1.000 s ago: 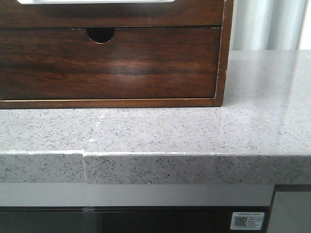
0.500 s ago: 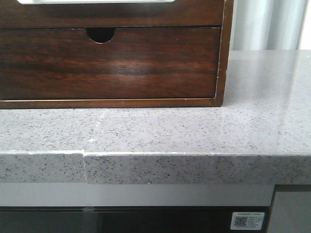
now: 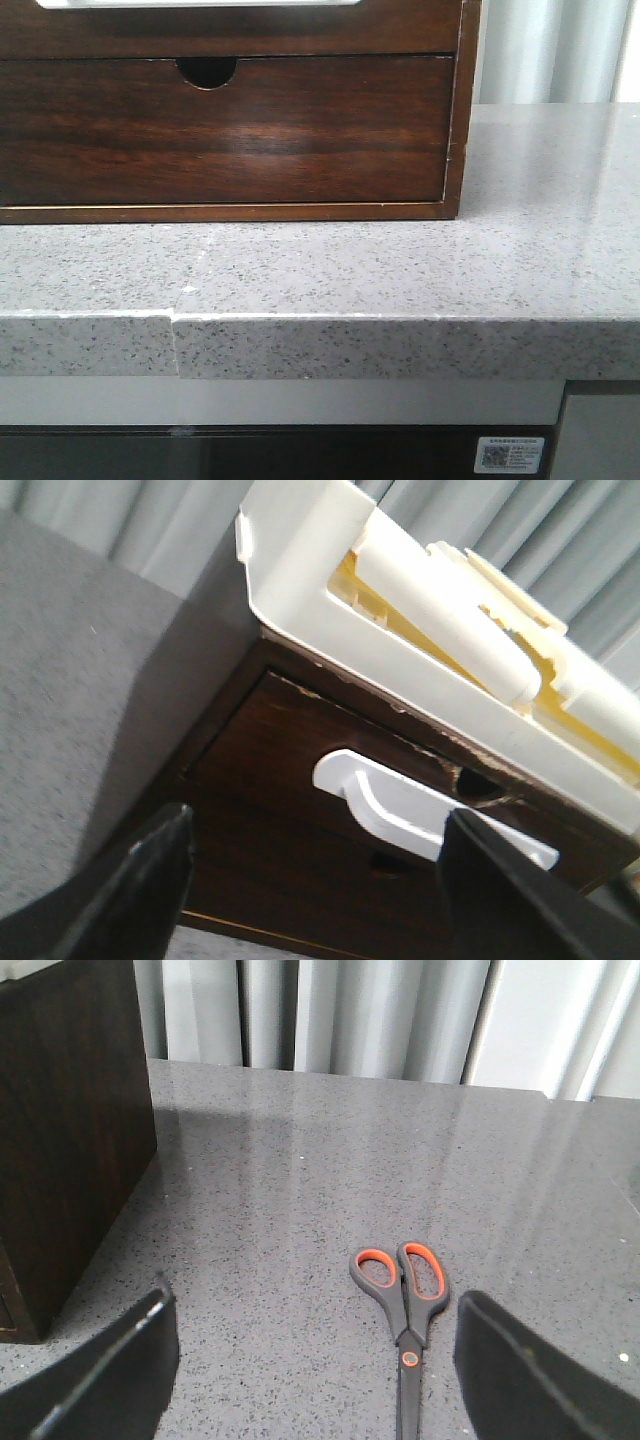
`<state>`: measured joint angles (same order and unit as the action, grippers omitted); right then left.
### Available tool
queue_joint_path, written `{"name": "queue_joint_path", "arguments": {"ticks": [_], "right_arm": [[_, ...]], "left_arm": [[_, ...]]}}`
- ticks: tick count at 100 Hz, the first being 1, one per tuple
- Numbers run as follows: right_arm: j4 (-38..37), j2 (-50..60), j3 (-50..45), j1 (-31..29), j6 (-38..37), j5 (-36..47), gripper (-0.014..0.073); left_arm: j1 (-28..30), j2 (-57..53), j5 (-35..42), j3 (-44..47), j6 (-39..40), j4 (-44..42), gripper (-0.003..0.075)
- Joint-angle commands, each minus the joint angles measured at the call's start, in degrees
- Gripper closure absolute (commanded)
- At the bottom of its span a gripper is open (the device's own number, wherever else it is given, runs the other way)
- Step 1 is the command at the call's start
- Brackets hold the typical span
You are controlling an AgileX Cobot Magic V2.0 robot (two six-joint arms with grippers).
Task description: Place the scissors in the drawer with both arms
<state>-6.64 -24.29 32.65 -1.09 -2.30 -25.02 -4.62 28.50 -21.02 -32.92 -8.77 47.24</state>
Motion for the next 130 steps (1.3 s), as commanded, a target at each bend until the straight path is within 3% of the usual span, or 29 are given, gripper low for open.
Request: {"name": "queue_joint_path", "arguments": {"ticks": [1,15,38,57,76,102,130], "right_arm": [[-0.7,-0.8,2.0,-0.2,0.2,4.8,0.0079],[-0.6,-0.8,2.0,-0.2,0.2,4.8,0.0079],[-0.6,-0.8,2.0,-0.2,0.2,4.8,0.0079],[-0.6,-0.8,2.0,-0.2,0.2,4.8,0.0079],[-0.6,-0.8,2.0,-0.2,0.2,4.8,0.0079],[-0.6,-0.8,2.0,-0.2,0.2,4.8,0.0079],[-0.6,-0.8,2.0,-0.2,0.2,4.8,0.0079]], "left_arm": [[0.3,3.7,2.9,-1.2,-0.4,11.9,0.0249],[0.3,9.8,0.1,-1.2,-6.2,22.5,0.0249],[0.3,20.0,-9.4,-2.2,-27.5,47.2,0.0249],[0.3,28.1,-17.8,-3.6,-38.5,58.7,0.0249],[0.3,34.9,-25.0,-7.6,-40.4,59.8,0.0249],[0.3,40.5,-27.8,-11.1,-41.6,59.8,0.0258],[0.3,42.5,-28.2,-11.2,-43.1,59.8,0.0408]]}}
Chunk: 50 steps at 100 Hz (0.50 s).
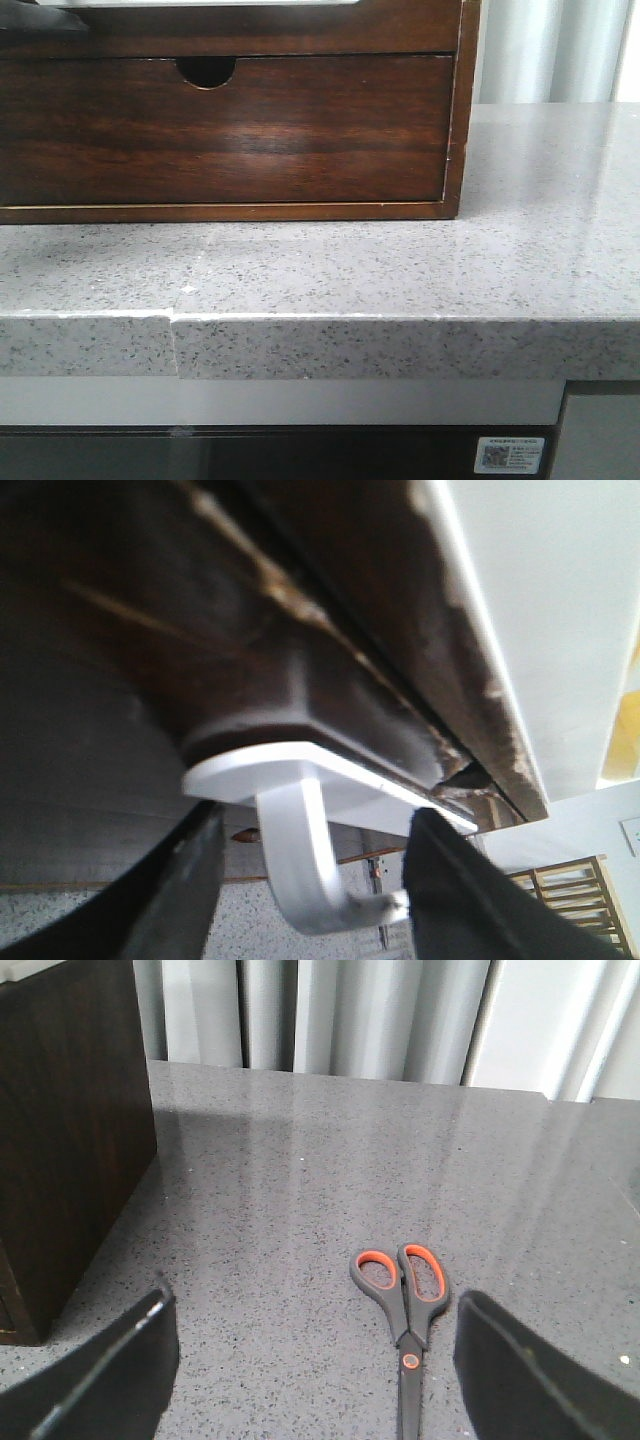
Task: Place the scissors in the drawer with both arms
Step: 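Pull the drawer open toward the robot with the left gripper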
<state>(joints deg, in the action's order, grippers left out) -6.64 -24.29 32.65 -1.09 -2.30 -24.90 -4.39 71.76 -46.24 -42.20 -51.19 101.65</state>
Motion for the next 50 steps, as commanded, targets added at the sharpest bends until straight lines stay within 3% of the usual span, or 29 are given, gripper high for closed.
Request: {"name": "queue_joint_path", "arguments": {"ticks": [1,50], "right_arm": [[-0.6,-0.8,2.0,-0.2,0.2,4.7,0.0079],[-0.6,-0.8,2.0,-0.2,0.2,4.7,0.0079]], "left_arm": [[0.1,-0.7,-3.0,-1.9,-0.6,5.4,0.0418],[0.3,-0.3,-8.0,-1.9,-0.8,5.2,0.0568]]}}
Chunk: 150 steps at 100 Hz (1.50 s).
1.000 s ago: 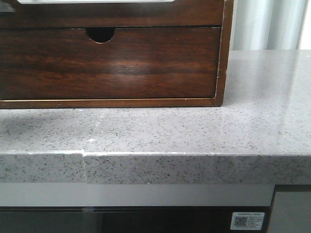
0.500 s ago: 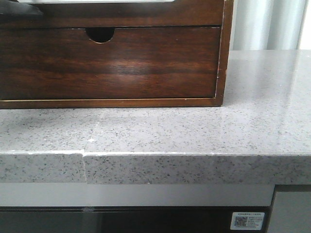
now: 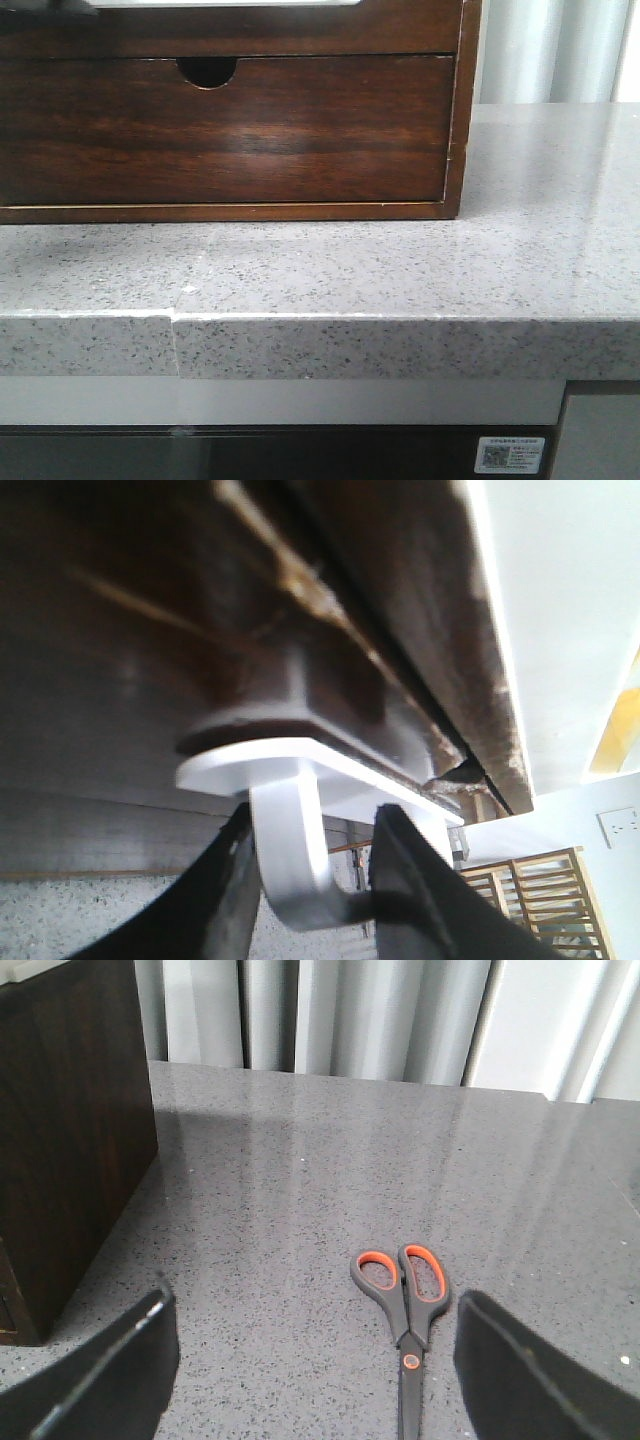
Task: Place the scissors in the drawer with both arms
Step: 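Pull the drawer open toward the robot with the left gripper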
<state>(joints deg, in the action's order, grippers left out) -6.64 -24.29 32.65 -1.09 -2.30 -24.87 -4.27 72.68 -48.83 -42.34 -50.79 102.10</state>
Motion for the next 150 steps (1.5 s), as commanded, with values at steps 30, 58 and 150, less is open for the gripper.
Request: {"name": "queue_joint_path", "arguments": {"ticks": [30,58,150], "right_arm": [[-0.6,-0.8,2.0,-0.2,0.2,4.6,0.0079],[-0.6,-0.8,2.0,-0.2,0.2,4.6,0.0079],[-0.6,-0.8,2.0,-0.2,0.2,2.9,0.0079]], "left_arm": [[4.3,-1.3,-19.0,-0.4,-1.2,1.5,0.0608],[5.7,-7.3,-22.6,7.2,-2.2,0.6,0.0608],[5.7,-33.9,-14.7,17.8,1.2,-9.6,0.0502]]}}
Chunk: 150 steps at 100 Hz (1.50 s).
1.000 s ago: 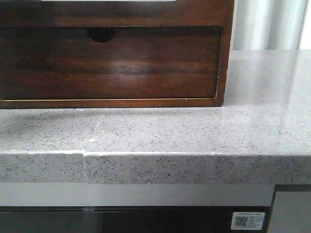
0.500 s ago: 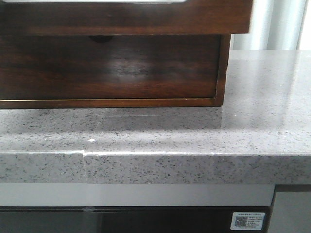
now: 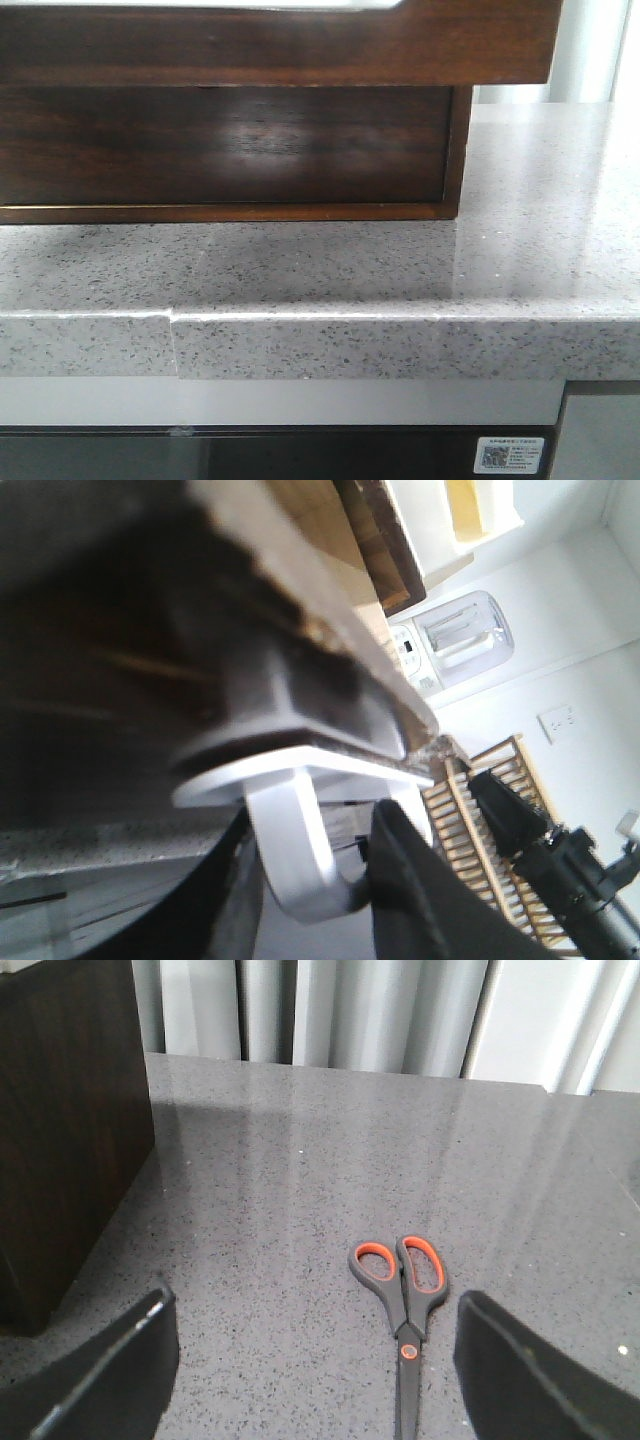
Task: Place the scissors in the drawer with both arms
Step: 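Pull the drawer open toward the robot with the left gripper, then lower the right gripper and grasp the grey-orange scissors at the pivot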
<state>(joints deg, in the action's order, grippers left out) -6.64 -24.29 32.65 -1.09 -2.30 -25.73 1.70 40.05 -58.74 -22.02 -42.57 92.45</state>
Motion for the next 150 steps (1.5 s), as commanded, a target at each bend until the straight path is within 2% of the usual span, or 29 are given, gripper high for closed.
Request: {"name": "queue_joint_path", "arguments": {"ticks": [1,7,14,28,45,52,57,68,87,99,107,126,150], "right_arm": [[-0.6,-0.8,2.0,-0.2,0.2,3.6,0.0079],[-0.6,-0.8,2.0,-0.2,0.2,3.6,0.0079],[-0.8,-0.8,2.0,-0.2,0.2,3.6,0.0079],[-2.1,-0.8,2.4,-0.2,0.2,2.8,0.0079],[-4.7,-2.5,6.0,-0.2,0.2,-3.6,0.0079],[-5.1,-4.2,7.6,-0.2,-0.1,-5.7,0.0079],[-5.5,-5.9,8.7,-0.3,-1.1,-7.6,0.0079],[-8.4,-11.2,11.3,-0.3,-4.6,-11.2,0.0079],[-10.8,-22.0,18.2,-2.6,-7.3,-18.1,0.0079],[-8.0,-29.2,22.4,-7.2,-7.4,-22.0,0.0080],[-5.2,-34.7,25.0,-10.8,-5.5,-24.6,0.0080],[11.3,-46.9,30.6,-18.8,9.7,-29.6,0.0080],[12.7,-58.5,36.9,-19.1,13.8,-30.8,0.0102]], "left_arm": [[-0.3,-1.3,-4.8,-2.6,-7.0,-0.1,0.0486],[-0.3,-1.3,-4.8,-2.6,-6.6,-1.1,0.0421],[-0.3,-1.3,-4.7,-2.6,-6.1,-2.7,0.0379],[-0.3,-1.7,-4.6,-2.7,-4.0,-6.9,0.0374],[0.9,-4.7,-4.0,-3.7,1.3,-15.2,0.0374],[2.1,-7.0,-3.9,-5.8,5.4,-22.5,0.0374],[2.9,-8.8,-3.9,-7.9,9.4,-30.7,0.0374],[2.2,-10.9,-3.3,-12.9,16.6,-45.1,0.0374],[-4.6,-10.9,-3.2,-19.0,21.4,-61.7,0.0374],[-8.2,-11.2,-0.1,-21.5,23.5,-71.2,0.0374],[-9.7,-12.0,4.1,-22.1,24.3,-73.8,0.0374],[-11.9,-12.8,13.0,-22.1,24.3,-75.1,0.0374],[-11.8,-12.8,17.7,-22.0,24.3,-75.1,0.0374]]}}
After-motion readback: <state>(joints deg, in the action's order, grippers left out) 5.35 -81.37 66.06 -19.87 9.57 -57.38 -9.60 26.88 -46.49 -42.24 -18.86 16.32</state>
